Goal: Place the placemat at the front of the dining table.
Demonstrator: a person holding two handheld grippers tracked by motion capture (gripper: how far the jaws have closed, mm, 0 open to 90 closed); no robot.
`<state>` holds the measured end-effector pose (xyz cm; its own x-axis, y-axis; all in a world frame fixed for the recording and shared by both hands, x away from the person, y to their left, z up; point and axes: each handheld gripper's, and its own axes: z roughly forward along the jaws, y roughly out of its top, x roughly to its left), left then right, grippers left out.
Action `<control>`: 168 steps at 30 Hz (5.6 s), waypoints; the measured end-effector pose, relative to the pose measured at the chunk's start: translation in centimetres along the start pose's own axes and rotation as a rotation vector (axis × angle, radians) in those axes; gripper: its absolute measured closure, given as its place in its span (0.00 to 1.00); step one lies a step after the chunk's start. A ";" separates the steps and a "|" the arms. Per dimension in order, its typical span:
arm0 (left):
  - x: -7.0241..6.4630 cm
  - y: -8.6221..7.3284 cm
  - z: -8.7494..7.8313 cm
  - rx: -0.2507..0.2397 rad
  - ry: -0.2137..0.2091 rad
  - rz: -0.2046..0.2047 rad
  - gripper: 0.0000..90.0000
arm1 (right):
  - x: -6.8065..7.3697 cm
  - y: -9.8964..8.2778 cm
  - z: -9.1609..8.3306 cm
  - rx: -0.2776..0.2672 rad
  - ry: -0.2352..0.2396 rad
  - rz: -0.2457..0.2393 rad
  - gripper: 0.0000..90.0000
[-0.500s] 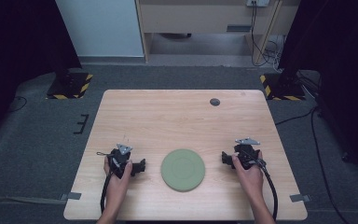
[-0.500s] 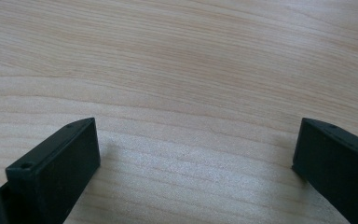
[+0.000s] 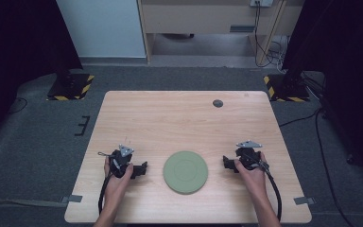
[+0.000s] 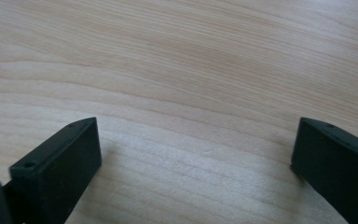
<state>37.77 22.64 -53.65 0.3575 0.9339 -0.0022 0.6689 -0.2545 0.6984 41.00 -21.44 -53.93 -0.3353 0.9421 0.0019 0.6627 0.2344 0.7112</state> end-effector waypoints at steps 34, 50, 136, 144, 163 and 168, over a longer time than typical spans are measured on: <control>-3.8 -0.8 -2.4 -0.070 -0.212 0.166 0.02 | 5.3 -1.4 -4.1 -0.078 0.185 -0.210 0.09; -6.1 -0.6 -1.7 -0.052 -0.276 0.131 0.03 | 7.1 -1.6 -3.3 -0.070 0.205 -0.229 0.07; -8.2 0.3 -0.2 -0.073 -0.201 0.126 0.03 | 7.7 -1.0 -2.4 -0.066 0.165 -0.221 0.07; -8.4 0.6 0.3 -0.068 -0.187 0.115 0.00 | 7.5 -0.8 -1.9 -0.071 0.163 -0.200 0.04; -8.4 0.7 0.4 -0.069 -0.194 0.112 0.00 | 7.3 -0.7 -1.7 -0.076 0.152 -0.180 0.05; -8.4 0.6 0.3 -0.072 -0.202 0.111 0.02 | 6.9 -0.4 -2.2 -0.079 0.153 -0.176 0.07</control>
<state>35.35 14.54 -53.36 0.5541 0.8302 -0.0610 0.5728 -0.3270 0.7517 36.96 -15.56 -52.68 -0.5425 0.8397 -0.0243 0.5327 0.3662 0.7630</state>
